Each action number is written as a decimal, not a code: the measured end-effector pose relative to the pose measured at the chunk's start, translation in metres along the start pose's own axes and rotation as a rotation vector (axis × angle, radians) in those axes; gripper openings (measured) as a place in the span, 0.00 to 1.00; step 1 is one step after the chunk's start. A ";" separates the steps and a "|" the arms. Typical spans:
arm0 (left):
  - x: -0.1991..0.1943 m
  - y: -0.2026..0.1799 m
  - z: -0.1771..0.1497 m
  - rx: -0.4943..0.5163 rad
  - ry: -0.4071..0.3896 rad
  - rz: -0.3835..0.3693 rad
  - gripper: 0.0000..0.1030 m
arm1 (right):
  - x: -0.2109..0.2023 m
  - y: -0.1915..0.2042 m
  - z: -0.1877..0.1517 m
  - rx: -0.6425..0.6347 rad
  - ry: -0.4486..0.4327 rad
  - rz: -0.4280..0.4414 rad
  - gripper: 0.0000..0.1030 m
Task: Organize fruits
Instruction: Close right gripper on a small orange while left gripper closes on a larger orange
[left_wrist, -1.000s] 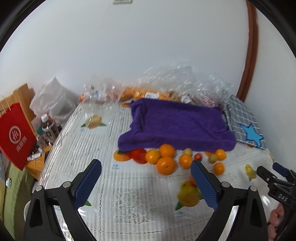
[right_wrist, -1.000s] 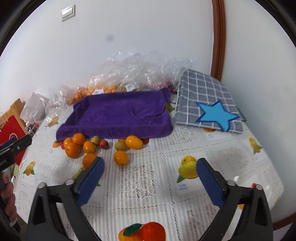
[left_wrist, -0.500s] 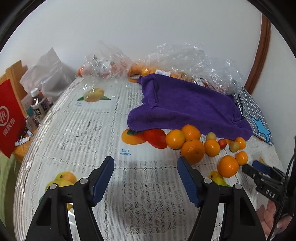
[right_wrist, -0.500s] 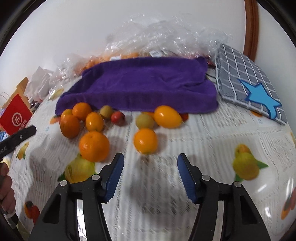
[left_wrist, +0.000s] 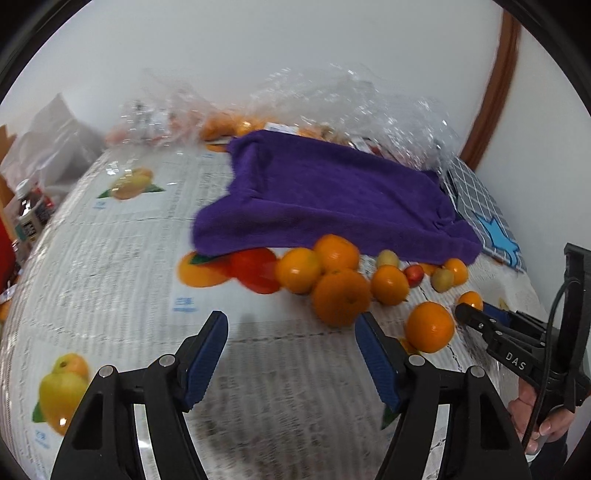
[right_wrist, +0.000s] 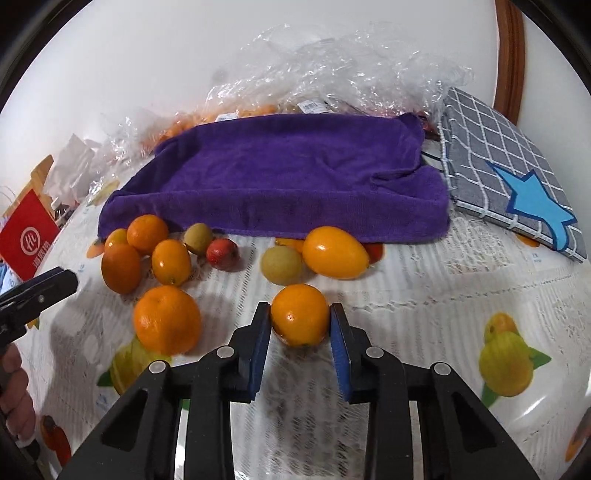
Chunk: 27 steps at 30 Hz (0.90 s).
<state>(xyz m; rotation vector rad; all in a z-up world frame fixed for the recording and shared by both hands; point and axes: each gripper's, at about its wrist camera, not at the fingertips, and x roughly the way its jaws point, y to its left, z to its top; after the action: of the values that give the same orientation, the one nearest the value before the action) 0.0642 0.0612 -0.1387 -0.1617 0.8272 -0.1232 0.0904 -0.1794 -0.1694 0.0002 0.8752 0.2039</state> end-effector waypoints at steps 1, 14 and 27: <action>0.004 -0.005 0.000 0.010 0.006 0.002 0.68 | -0.001 -0.003 -0.002 -0.004 0.002 -0.004 0.31; 0.033 -0.033 0.006 0.045 0.017 -0.003 0.62 | -0.006 -0.034 -0.011 0.021 0.019 0.072 0.31; 0.031 -0.026 0.003 -0.044 -0.007 -0.078 0.38 | -0.005 -0.032 -0.012 0.017 0.009 0.081 0.32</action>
<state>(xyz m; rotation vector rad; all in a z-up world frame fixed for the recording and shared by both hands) 0.0859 0.0303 -0.1535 -0.2359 0.8167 -0.1772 0.0844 -0.2128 -0.1761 0.0510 0.8864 0.2721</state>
